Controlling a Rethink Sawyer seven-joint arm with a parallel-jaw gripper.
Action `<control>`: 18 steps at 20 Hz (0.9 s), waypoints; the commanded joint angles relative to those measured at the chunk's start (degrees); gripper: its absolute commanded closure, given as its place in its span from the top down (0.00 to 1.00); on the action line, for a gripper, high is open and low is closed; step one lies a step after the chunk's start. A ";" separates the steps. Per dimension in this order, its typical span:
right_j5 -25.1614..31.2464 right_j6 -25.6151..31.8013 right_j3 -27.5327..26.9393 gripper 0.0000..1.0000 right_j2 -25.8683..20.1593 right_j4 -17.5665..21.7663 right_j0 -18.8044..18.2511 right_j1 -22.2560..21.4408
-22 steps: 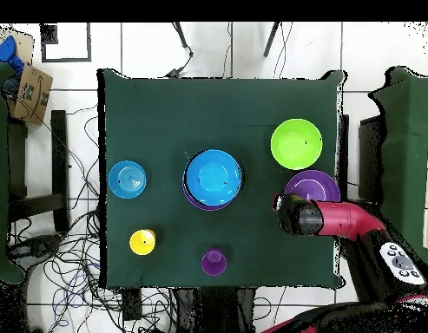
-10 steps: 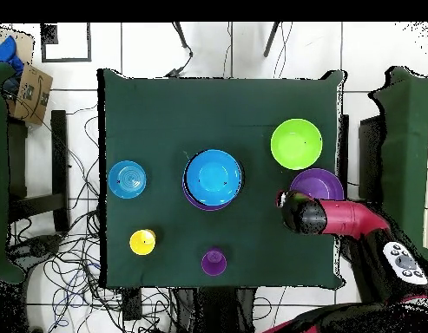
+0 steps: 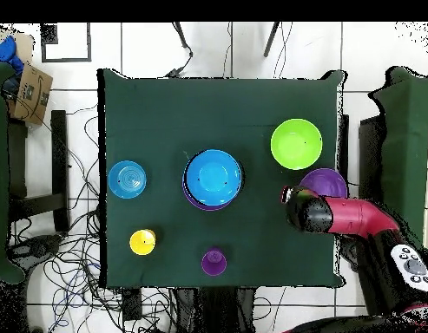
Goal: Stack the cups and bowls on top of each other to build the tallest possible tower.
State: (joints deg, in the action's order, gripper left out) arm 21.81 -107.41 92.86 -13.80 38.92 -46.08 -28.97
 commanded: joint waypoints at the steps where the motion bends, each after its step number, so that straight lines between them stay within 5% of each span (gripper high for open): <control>1: 13.19 3.01 3.78 0.00 -4.97 -6.83 2.24 -6.21; 3: 16.66 6.38 3.73 0.00 -6.20 -8.01 2.47 -8.56; 10: 20.65 3.96 2.95 0.00 -4.01 -9.07 6.76 -14.86; 18: 33.88 -0.53 -5.52 0.00 -2.42 -13.32 12.84 -16.36</control>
State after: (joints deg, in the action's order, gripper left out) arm 43.53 -107.41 92.81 -14.34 28.57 -38.34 -43.21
